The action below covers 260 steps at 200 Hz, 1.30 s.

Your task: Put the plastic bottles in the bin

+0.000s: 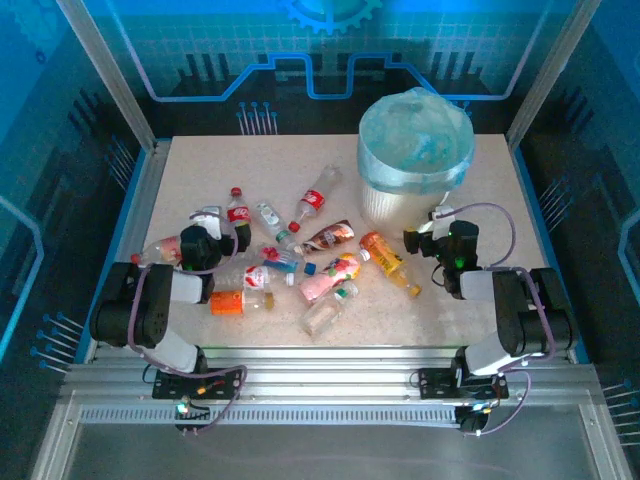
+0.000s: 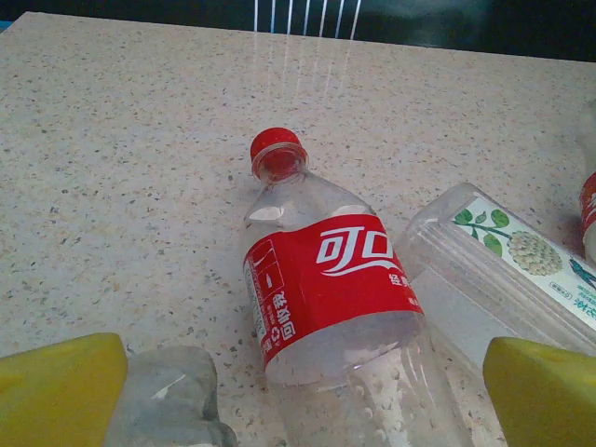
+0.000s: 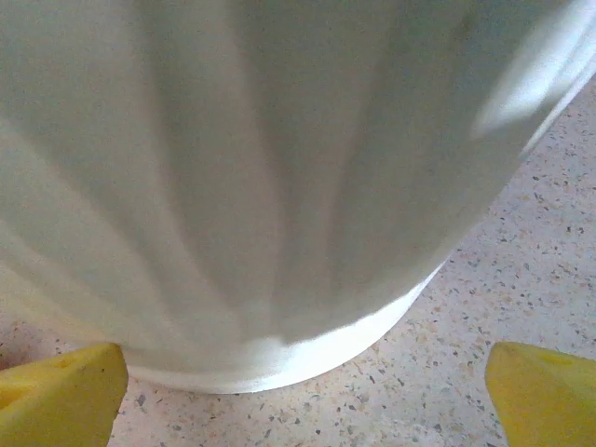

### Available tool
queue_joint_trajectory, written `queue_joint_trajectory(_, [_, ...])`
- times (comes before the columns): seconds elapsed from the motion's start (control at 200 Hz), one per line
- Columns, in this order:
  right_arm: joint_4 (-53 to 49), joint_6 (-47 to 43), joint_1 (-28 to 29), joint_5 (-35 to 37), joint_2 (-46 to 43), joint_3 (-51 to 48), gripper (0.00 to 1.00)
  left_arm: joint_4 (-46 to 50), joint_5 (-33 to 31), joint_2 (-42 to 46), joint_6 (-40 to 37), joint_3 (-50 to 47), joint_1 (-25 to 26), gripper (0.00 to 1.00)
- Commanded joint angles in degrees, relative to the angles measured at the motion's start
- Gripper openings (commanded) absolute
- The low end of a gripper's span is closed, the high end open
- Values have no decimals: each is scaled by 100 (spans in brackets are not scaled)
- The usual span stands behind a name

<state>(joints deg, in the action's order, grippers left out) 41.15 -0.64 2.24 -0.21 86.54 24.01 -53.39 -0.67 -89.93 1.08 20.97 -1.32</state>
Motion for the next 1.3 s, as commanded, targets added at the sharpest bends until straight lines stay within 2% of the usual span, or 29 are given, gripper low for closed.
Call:
queue_joint_trajectory(0.0, [148,0,46,73,-24,112,100,29,-73,97,-104,97,53,99])
queue_joint_trajectory(0.725, [147,16,-3,3,-23,112,100,17,-65,98,-99,88,50,99])
queue_joint_trajectory(0.89, [168,18,-3,-10,-37,102,100,-179,226,382,-182,-134,44,99])
queue_joint_trajectory(1.02, [-729,42,-22,5,-515,397,95,-220,-83,978,-91,-432,49,98])
queue_joint_trajectory(1.106, [-1646,229,-12,252,-862,676,93,297,-159,1758,-37,-517,46,97])
queue_joint_trajectory(1.296, [-2494,514,144,579,-1726,759,89,2702,-484,3570,424,71,60,93])
